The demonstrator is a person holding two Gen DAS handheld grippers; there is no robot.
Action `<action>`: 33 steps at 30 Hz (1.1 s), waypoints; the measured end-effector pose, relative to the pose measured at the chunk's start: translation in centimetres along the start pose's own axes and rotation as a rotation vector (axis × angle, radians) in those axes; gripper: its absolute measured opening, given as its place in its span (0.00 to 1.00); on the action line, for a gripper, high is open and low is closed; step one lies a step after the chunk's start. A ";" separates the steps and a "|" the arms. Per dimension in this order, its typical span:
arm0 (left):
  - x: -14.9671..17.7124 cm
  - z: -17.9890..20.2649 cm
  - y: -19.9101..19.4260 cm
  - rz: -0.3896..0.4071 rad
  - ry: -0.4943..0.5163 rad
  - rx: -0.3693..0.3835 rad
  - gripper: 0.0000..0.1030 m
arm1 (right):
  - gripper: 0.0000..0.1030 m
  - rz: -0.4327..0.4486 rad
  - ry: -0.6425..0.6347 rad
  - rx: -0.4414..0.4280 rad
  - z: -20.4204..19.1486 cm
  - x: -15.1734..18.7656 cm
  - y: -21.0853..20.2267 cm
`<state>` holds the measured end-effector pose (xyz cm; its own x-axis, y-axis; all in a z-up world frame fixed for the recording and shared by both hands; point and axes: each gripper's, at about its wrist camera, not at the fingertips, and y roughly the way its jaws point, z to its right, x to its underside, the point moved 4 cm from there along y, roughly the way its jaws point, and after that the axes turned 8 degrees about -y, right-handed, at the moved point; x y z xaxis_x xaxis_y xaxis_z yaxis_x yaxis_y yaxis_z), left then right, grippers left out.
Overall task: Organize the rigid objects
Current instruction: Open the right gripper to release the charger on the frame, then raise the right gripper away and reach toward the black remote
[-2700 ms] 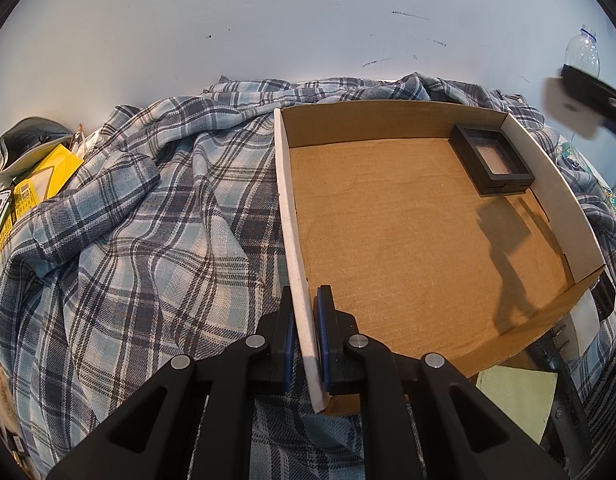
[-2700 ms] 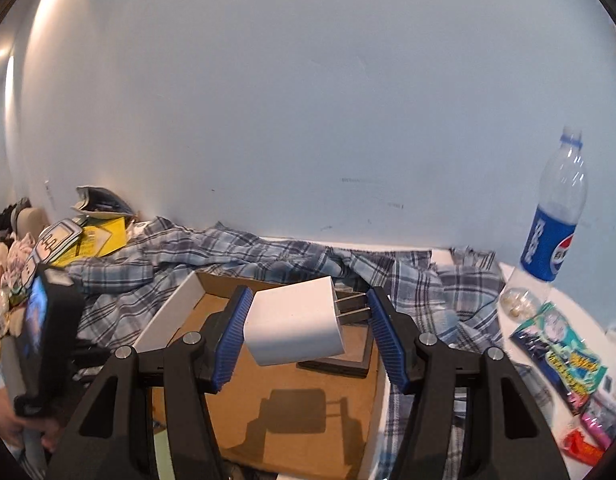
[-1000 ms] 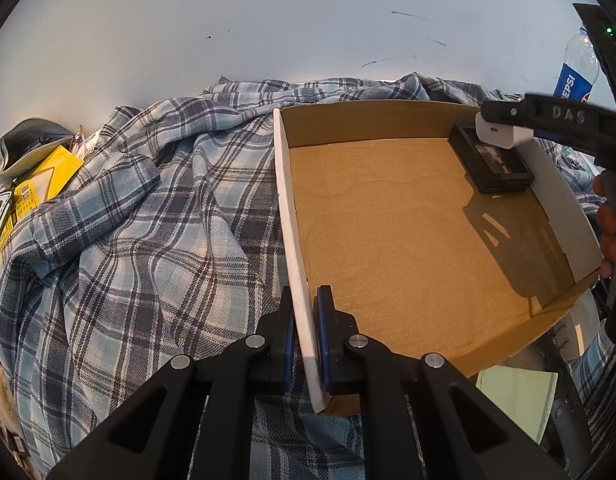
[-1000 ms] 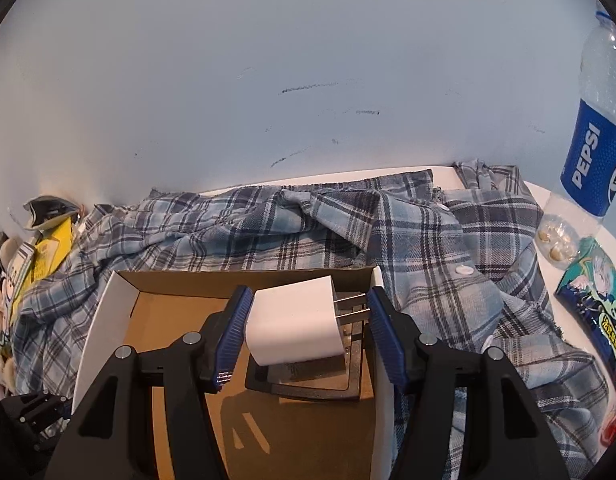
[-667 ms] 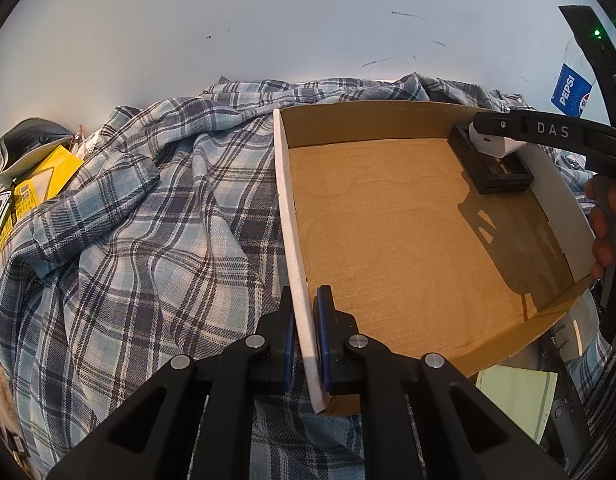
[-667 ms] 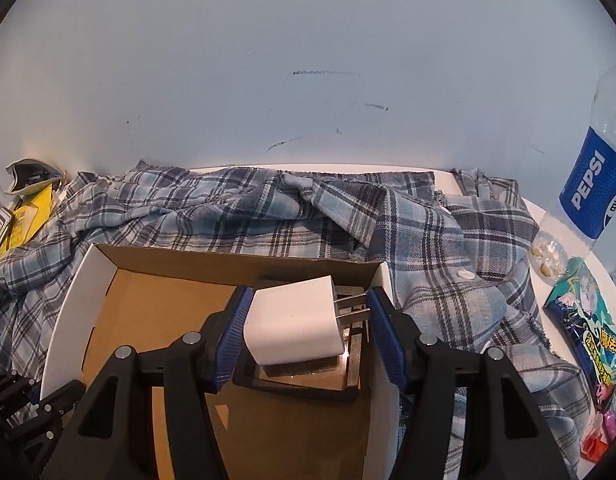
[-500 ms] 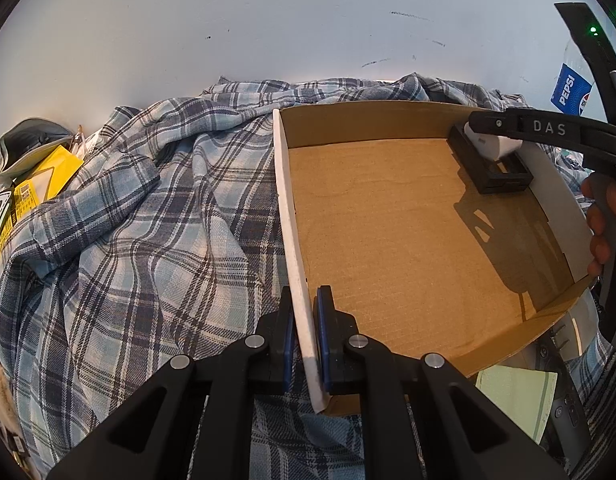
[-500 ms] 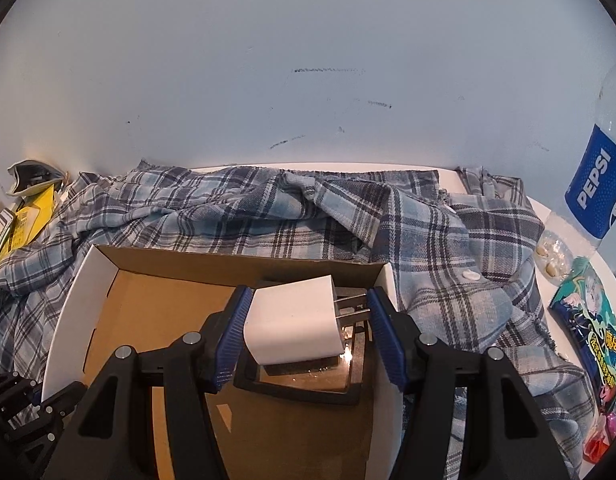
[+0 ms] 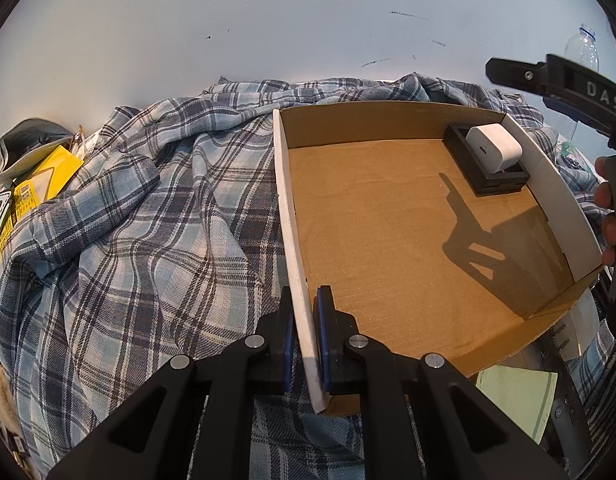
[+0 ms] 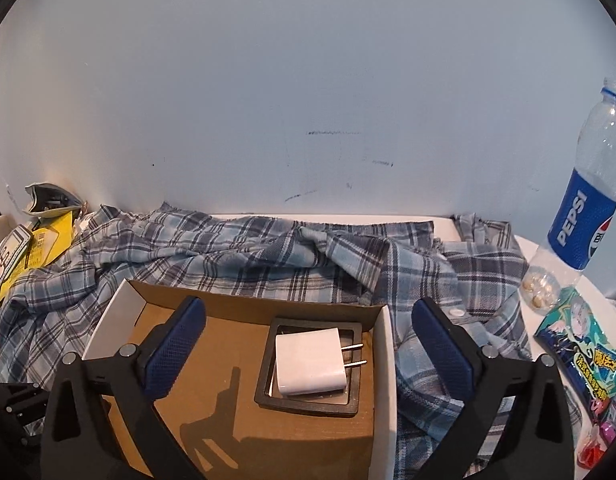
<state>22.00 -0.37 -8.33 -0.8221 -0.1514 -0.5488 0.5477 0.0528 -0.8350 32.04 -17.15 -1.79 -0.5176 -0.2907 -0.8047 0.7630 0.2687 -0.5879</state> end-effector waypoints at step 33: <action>0.0 0.0 0.0 0.000 0.000 0.000 0.09 | 1.00 0.363 -0.140 -0.061 -4.4 -3.4 -21.7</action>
<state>22.02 -0.36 -8.30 -0.8220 -0.1512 -0.5491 0.5479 0.0532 -0.8349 15.51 -17.98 13.34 -0.1574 -0.2877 -0.9447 0.8600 0.4302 -0.2743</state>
